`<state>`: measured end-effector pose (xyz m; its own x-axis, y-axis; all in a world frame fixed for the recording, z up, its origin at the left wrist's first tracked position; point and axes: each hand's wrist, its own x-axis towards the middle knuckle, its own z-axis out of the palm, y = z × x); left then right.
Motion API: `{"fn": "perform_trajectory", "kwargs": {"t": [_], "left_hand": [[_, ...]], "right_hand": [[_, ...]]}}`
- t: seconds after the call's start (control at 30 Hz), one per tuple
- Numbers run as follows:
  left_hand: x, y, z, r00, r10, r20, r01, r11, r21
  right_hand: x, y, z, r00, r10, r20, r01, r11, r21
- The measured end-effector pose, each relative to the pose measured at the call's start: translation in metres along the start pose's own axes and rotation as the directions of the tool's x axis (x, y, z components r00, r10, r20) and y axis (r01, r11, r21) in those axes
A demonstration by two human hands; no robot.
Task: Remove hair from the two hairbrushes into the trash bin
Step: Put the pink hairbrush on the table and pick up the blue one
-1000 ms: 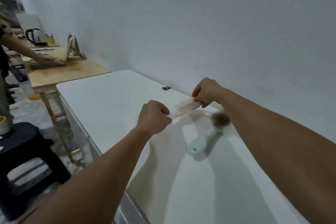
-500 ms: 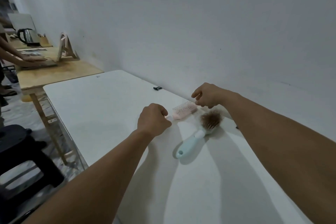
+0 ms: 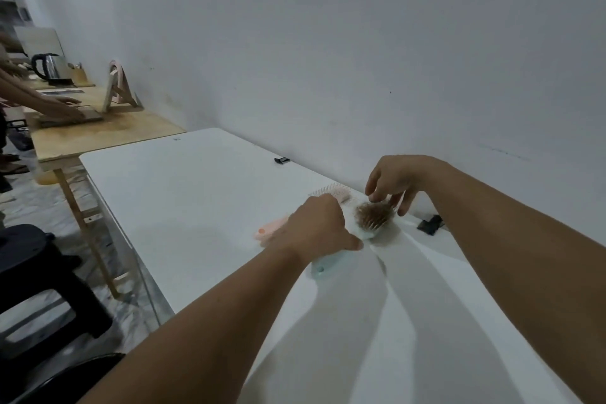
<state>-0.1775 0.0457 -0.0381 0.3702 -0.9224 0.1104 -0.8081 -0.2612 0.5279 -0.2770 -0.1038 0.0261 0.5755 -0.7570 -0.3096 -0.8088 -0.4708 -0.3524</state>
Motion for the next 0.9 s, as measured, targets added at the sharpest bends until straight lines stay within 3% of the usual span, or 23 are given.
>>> {"fn": "perform_trajectory", "kwargs": {"t": [0.17,0.33,0.47,0.67,0.9], "left_hand": [[-0.008,-0.004,0.003,0.998,-0.066,-0.006,0.065,0.997,-0.048],[-0.027,-0.011,-0.022,0.983,-0.183,0.032,0.182,0.917,-0.355],[-0.053,-0.019,-0.059,0.974,-0.223,0.047,0.221,0.872,-0.436],[-0.103,-0.060,-0.117,0.945,-0.312,0.100,0.315,0.783,-0.536],[-0.184,-0.133,-0.153,0.888,-0.450,0.095,0.394,0.637,-0.663]], "right_hand": [[-0.012,-0.005,0.006,0.999,-0.017,-0.030,0.018,0.998,0.064],[-0.033,-0.028,0.002,0.996,-0.076,-0.048,0.080,0.994,0.079],[-0.056,-0.068,-0.007,0.978,-0.190,-0.087,0.198,0.976,0.087],[-0.090,-0.147,0.007,0.916,-0.379,-0.128,0.388,0.920,0.052],[-0.123,-0.248,0.065,0.819,-0.572,-0.045,0.573,0.814,0.088]]}}
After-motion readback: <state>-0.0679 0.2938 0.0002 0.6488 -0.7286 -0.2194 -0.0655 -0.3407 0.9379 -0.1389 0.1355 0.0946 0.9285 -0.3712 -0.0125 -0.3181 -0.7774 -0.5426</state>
